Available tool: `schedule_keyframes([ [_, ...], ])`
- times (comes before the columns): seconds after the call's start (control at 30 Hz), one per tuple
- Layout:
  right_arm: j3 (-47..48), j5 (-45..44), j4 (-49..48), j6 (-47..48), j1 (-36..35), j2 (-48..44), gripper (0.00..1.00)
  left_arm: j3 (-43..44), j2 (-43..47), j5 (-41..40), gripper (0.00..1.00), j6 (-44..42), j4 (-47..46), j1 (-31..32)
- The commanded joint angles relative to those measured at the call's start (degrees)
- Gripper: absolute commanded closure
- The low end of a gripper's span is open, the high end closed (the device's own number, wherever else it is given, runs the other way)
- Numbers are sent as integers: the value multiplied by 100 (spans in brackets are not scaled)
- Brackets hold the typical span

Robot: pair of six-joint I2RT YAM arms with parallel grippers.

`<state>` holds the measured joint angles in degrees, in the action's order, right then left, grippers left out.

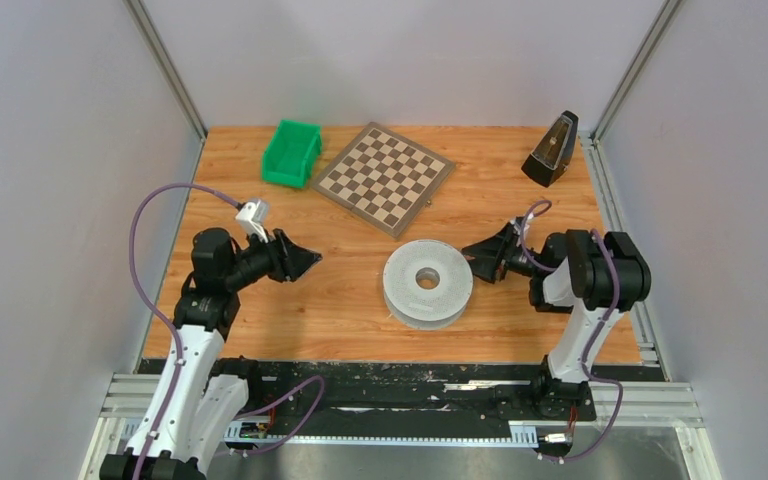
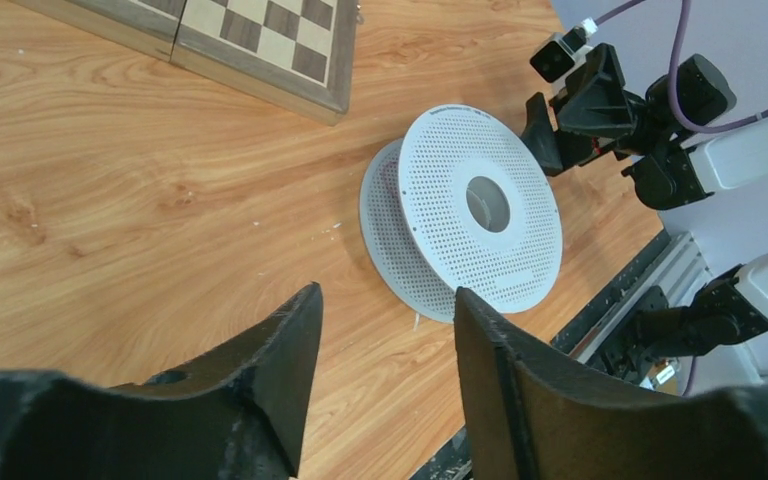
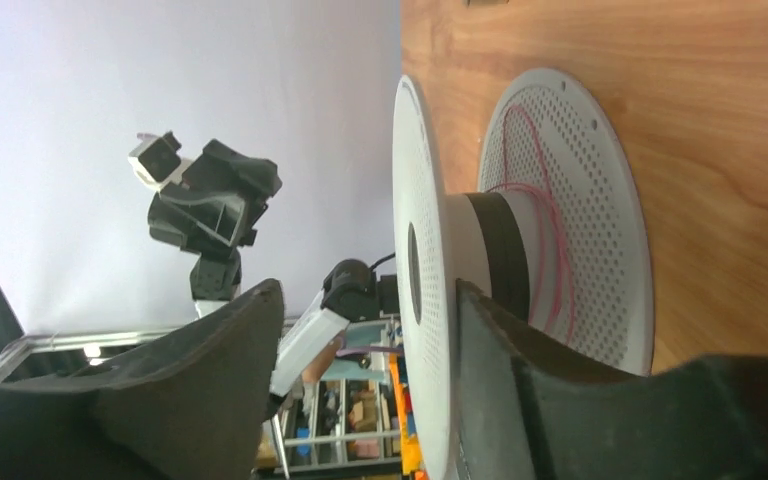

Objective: Wrap the cables

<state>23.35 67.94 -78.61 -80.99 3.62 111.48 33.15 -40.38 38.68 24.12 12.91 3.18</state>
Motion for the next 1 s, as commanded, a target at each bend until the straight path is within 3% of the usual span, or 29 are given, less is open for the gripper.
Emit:
schedule_keyframes([
  [0.0,97,-229,1570,1193,365,-834,31,119,199,90,34,-141,1,-46],
  [0.07,495,-461,3605,2303,527,-1349,15,137,270,90,20,-155,16,-50],
  [0.13,1105,-1088,5992,3792,560,-1890,10,153,339,83,3,-190,34,-48],
  [0.2,1571,-1853,7433,4646,560,-2409,8,159,401,89,0,-197,38,-47],
  [0.3,2069,-2730,8740,5133,544,-3254,2,166,456,69,0,-204,45,-46],
  [0.47,2673,-3890,10069,5675,314,-4527,0,183,603,28,0,-215,69,-48],
  [0.6,3133,-5944,11226,5921,-174,-5491,0,217,759,-47,0,-241,106,-50],
  [0.67,3252,-6361,11602,6125,-259,-5844,0,280,852,-192,0,-315,207,-53],
  [0.8,3203,-6328,11880,6285,-267,-6486,0,339,1081,-586,0,-405,326,-180],
  [0.97,2755,-5322,11768,6223,-269,-7128,0,319,1312,-581,0,-431,293,-385],
])
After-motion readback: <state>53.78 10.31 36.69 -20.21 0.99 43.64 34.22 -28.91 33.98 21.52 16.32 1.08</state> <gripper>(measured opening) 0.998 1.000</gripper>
